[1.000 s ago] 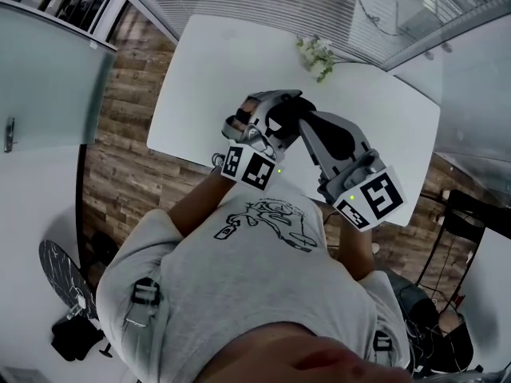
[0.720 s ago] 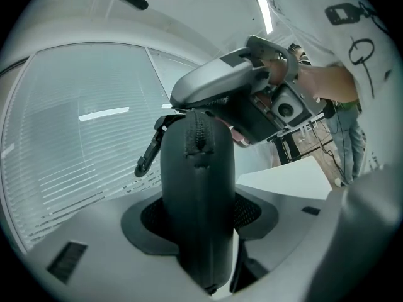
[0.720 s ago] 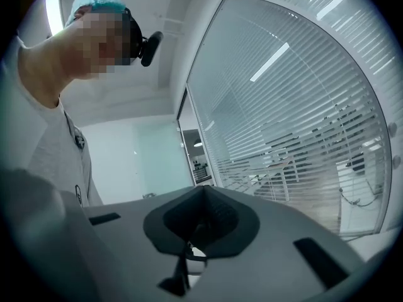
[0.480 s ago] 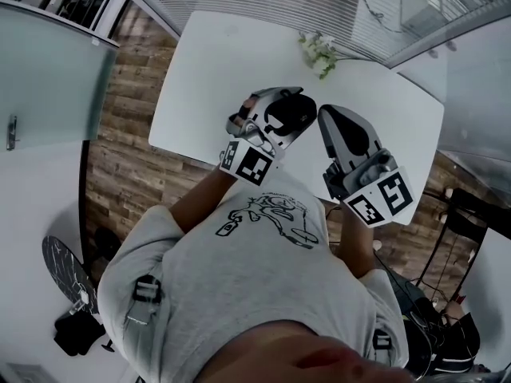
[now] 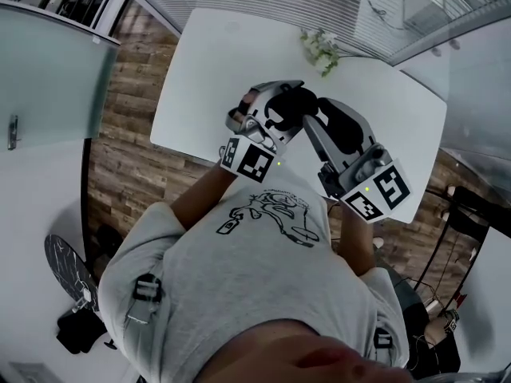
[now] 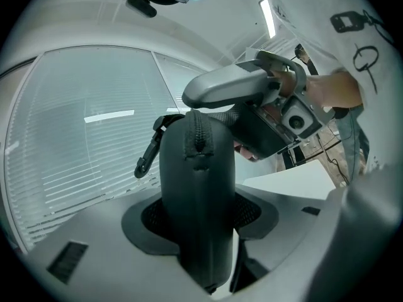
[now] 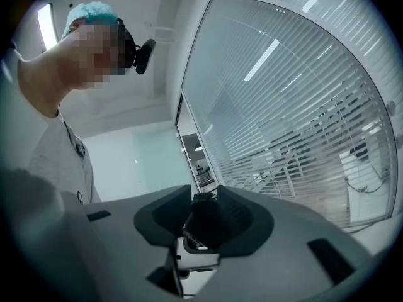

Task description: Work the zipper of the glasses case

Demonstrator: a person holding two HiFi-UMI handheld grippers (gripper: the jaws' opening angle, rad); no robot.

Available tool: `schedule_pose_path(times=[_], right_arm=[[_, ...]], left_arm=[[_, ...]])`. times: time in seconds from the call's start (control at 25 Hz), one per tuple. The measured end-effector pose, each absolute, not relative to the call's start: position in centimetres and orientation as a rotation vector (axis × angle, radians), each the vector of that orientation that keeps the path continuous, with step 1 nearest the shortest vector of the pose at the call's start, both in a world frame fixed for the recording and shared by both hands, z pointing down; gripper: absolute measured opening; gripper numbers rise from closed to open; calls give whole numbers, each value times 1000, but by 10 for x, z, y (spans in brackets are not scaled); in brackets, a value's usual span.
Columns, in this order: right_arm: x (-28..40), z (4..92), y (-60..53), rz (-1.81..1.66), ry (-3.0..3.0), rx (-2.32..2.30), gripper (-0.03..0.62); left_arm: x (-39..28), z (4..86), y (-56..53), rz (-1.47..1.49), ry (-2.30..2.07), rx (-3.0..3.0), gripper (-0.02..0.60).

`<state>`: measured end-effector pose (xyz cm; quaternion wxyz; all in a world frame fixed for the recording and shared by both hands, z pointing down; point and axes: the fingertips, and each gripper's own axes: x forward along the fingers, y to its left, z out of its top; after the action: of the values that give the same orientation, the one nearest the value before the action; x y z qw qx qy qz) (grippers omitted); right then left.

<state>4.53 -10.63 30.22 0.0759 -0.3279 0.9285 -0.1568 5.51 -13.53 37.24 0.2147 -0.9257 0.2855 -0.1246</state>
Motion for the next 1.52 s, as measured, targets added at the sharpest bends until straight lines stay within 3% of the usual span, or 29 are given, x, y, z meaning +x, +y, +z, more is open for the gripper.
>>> schedule_pose_path(times=[0.48, 1.52], right_arm=[[44, 293, -102, -405, 2751, -960, 6], [53, 292, -102, -393, 2716, -1059, 6]], left_arm=[[51, 379, -138, -376, 799, -2589, 230], [45, 370, -123, -264, 767, -2627, 229]])
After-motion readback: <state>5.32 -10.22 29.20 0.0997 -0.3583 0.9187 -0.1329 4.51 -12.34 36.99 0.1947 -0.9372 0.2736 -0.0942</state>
